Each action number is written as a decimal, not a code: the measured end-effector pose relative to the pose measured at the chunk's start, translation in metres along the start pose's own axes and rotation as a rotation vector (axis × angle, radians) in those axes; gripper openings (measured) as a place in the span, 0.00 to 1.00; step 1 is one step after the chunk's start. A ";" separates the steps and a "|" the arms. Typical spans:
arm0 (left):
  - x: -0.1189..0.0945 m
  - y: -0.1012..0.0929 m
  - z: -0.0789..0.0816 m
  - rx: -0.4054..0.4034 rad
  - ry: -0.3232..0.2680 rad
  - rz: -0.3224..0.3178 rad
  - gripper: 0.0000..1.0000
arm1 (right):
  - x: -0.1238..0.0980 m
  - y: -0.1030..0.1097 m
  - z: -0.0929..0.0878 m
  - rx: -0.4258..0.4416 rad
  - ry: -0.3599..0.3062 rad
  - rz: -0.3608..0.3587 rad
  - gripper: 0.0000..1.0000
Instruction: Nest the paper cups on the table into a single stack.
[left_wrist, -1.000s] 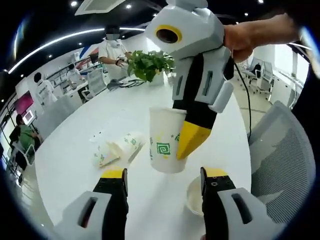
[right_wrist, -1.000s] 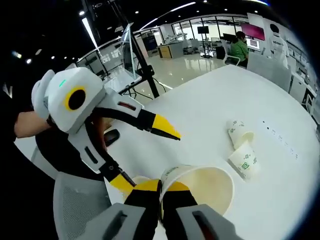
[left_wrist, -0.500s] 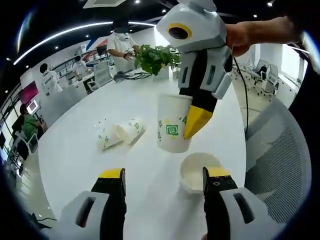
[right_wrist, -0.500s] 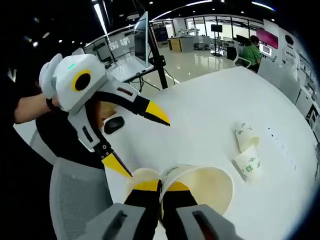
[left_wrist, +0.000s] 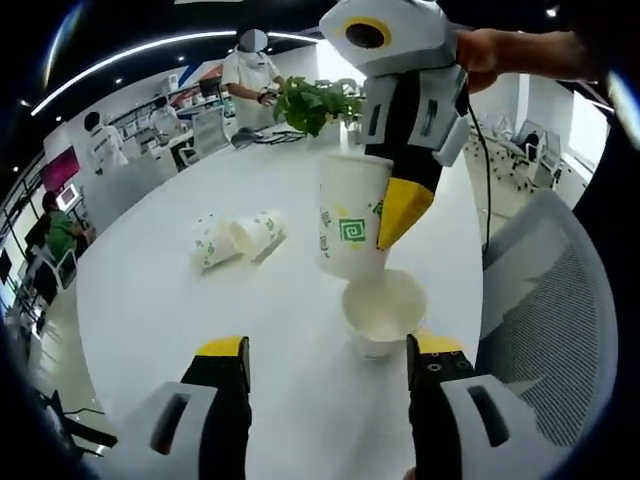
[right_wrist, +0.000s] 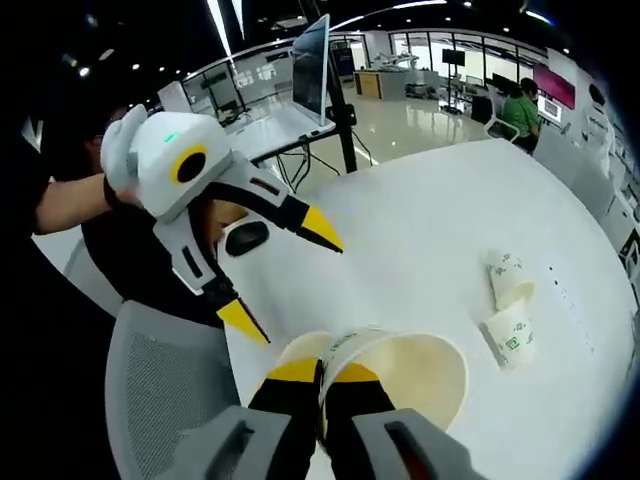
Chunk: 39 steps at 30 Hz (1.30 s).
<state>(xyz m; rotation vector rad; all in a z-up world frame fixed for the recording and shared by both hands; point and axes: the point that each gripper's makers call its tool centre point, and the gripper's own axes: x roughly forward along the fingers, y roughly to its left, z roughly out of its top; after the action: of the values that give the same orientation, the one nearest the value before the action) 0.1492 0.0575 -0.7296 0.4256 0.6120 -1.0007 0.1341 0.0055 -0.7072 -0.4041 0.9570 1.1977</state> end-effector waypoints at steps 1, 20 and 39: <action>-0.001 -0.001 -0.001 -0.001 0.001 0.000 0.62 | 0.001 0.004 -0.001 -0.008 0.009 0.004 0.00; -0.005 -0.007 -0.019 -0.023 0.026 -0.012 0.62 | 0.008 0.025 -0.009 -0.097 0.087 0.032 0.00; -0.005 -0.009 -0.024 -0.030 0.030 -0.020 0.61 | 0.040 0.030 -0.023 -0.125 0.149 0.029 0.00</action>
<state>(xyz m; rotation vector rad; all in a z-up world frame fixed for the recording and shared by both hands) 0.1327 0.0707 -0.7449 0.4088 0.6585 -1.0042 0.0996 0.0234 -0.7457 -0.5877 1.0213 1.2708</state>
